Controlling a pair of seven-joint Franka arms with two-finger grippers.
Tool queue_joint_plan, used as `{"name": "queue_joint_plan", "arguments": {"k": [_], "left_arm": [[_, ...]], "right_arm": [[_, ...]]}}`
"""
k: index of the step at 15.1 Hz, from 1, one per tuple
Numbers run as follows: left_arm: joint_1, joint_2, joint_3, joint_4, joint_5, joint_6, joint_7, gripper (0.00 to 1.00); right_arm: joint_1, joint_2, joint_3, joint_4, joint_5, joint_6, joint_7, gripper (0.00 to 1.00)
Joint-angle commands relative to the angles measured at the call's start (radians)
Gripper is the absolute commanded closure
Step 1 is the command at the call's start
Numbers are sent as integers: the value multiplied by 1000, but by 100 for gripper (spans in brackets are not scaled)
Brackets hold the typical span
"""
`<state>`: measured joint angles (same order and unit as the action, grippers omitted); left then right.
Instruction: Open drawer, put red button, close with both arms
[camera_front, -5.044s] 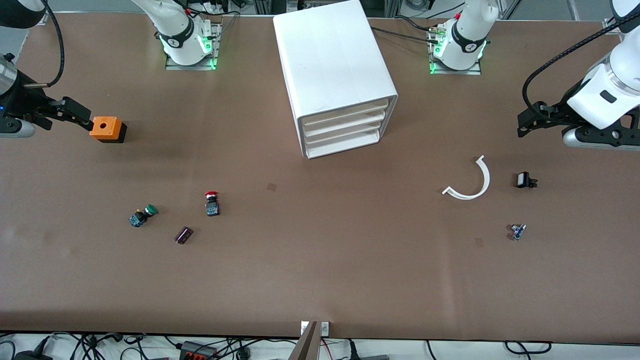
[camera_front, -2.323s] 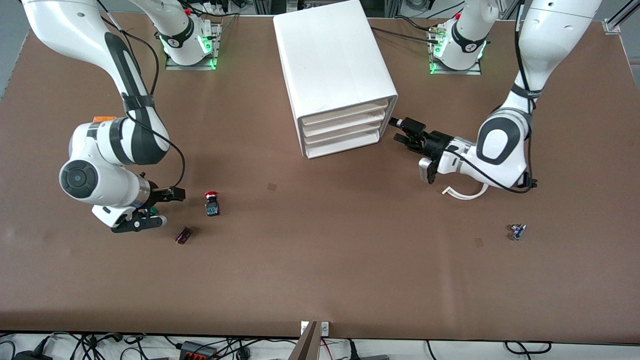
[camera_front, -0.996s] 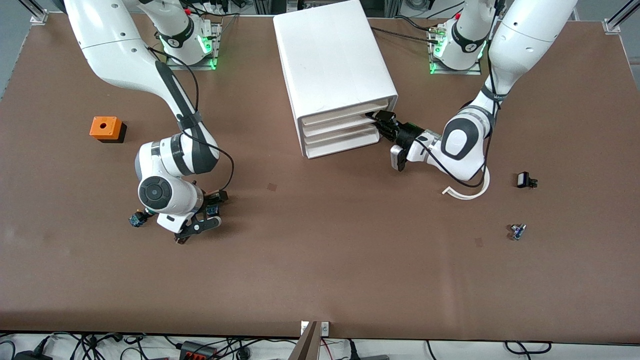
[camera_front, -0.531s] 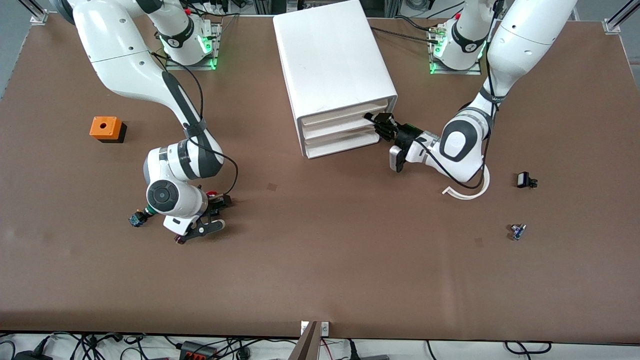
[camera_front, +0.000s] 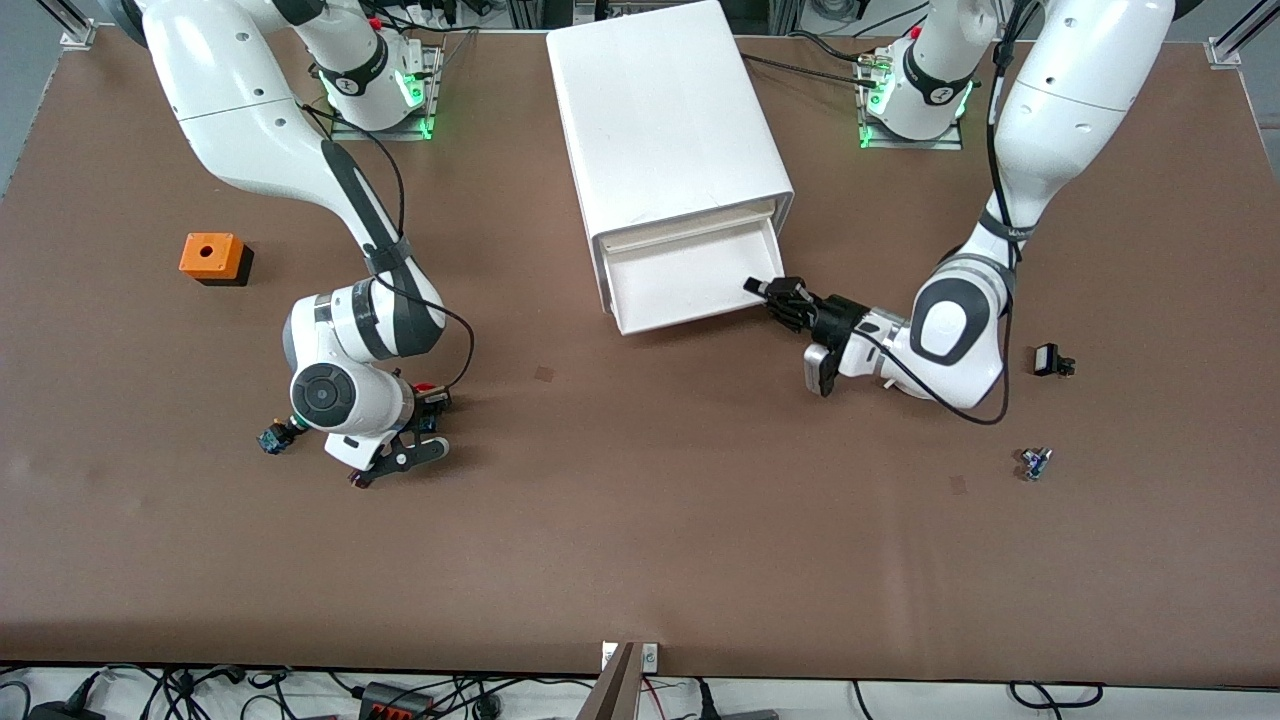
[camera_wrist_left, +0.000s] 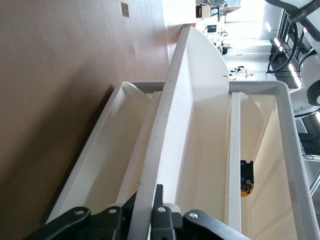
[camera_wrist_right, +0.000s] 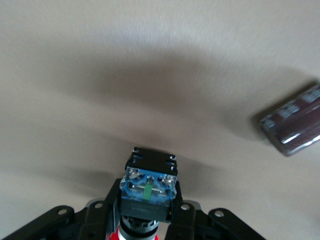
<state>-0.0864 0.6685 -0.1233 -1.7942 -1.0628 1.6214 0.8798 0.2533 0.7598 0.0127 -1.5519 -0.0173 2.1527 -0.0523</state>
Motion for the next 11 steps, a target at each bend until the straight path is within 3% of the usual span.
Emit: {"name": "queue_joint_plan", "arguments": {"k": [1, 6, 11], "left_arm": [[-7, 43, 16, 84, 23, 41, -65, 1], [7, 31, 60, 148, 59, -58, -135, 0], [23, -61, 68, 277, 300, -145, -392, 0]], "right_arm": [[4, -48, 4, 79, 2, -80, -14, 100], [85, -48, 6, 355, 4, -284, -8, 100], [253, -50, 7, 415, 3, -278, 114, 100]]}}
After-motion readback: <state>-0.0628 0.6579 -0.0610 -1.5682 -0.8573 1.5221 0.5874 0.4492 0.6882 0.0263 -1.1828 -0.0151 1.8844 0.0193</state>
